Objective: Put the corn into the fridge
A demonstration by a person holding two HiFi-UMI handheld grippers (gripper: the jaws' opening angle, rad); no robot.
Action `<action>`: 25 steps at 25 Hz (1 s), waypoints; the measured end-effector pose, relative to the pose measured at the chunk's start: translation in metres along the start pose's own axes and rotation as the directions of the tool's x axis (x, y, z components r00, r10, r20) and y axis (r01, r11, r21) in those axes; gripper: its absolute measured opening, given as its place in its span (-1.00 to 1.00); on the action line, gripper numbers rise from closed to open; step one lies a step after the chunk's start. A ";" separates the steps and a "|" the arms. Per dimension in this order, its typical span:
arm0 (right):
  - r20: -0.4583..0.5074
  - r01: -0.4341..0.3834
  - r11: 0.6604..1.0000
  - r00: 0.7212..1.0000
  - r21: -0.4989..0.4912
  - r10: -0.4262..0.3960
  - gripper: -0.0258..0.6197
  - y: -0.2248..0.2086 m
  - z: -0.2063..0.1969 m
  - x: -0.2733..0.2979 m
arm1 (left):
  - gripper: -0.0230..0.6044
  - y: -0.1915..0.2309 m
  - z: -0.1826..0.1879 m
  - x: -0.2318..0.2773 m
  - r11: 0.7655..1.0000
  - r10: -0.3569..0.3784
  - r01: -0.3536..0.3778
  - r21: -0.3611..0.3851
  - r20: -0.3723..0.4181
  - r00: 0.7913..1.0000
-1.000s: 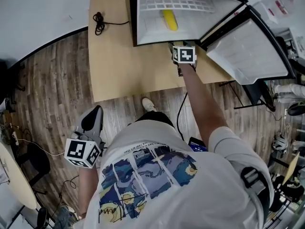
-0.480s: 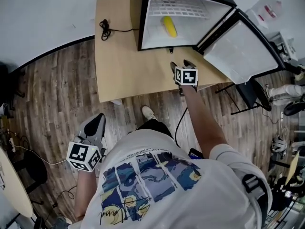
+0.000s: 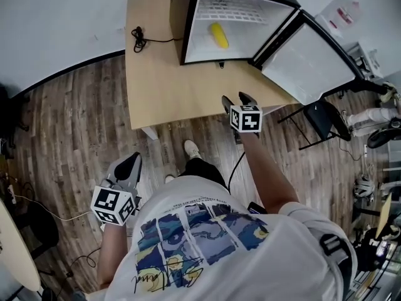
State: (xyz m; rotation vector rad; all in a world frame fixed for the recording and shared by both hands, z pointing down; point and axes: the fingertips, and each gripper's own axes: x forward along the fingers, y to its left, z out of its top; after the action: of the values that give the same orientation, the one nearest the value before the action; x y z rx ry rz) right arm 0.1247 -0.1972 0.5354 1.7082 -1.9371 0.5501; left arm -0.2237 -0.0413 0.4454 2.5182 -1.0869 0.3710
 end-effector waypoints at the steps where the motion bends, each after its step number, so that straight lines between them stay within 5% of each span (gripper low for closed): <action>1: 0.003 -0.004 1.000 1.000 -0.006 0.005 -0.09 0.003 -0.001 -0.007 | -0.90 -0.002 -0.003 -0.001 1.000 -0.004 0.004 -0.002 -0.001 1.000; 13: 0.027 -0.036 0.998 0.999 -0.055 0.037 -0.12 0.036 -0.018 -0.077 | -0.90 -0.021 -0.018 -0.002 0.998 -0.067 0.067 0.011 -0.004 0.998; 25: 0.072 -0.060 0.990 0.995 -0.130 0.070 -0.51 0.073 -0.021 -0.125 | -0.90 -0.021 -0.034 -0.026 0.999 -0.038 0.039 -0.013 0.006 0.999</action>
State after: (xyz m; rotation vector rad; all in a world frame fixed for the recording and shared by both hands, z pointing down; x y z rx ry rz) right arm 0.0660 -0.0764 0.4786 1.6124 -2.0411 0.3800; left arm -0.2285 0.0039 0.4612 2.5264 -1.0380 0.3453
